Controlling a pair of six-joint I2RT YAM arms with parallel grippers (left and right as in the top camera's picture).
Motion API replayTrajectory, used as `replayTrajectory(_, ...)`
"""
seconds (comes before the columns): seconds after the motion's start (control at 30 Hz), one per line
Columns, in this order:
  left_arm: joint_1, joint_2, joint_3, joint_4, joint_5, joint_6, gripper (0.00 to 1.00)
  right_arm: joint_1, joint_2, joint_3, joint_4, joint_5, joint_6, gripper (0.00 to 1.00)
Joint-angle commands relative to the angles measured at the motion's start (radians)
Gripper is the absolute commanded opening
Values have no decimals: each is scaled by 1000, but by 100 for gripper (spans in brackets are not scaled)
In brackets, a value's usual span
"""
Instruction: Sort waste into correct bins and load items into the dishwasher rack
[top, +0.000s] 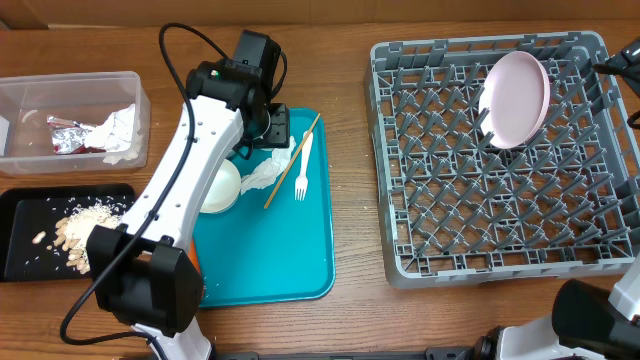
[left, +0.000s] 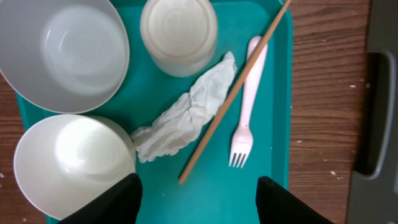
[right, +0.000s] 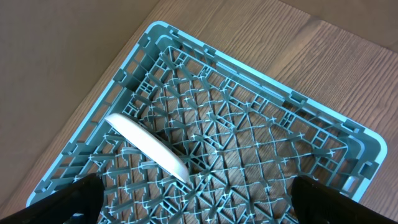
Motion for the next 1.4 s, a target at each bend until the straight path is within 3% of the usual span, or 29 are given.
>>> replayTrajectory(0.0,-2,43,-16,3,-51,19,58,0,3,-2,2,-1,8,100)
replayTrajectory(0.1,-3,71,-16,7,-51,39,51,0,3,-2,2,-1,8,100)
replayTrajectory(0.3,-15,142,-16,-4,-50,45,49,0,3,-2,2,-1,8,100)
replayTrajectory(0.73,-35,251,-16,24,-101,44,57,0,3,-2,2,-1,8,100)
replayTrajectory(1.1,-36,228,-6,34,-185,38,58,0,3,-2,2,-1,8,100)
replayTrajectory(1.37,-36,62,13,25,-166,-1,62,0,3,-2,2,-1,8,100)
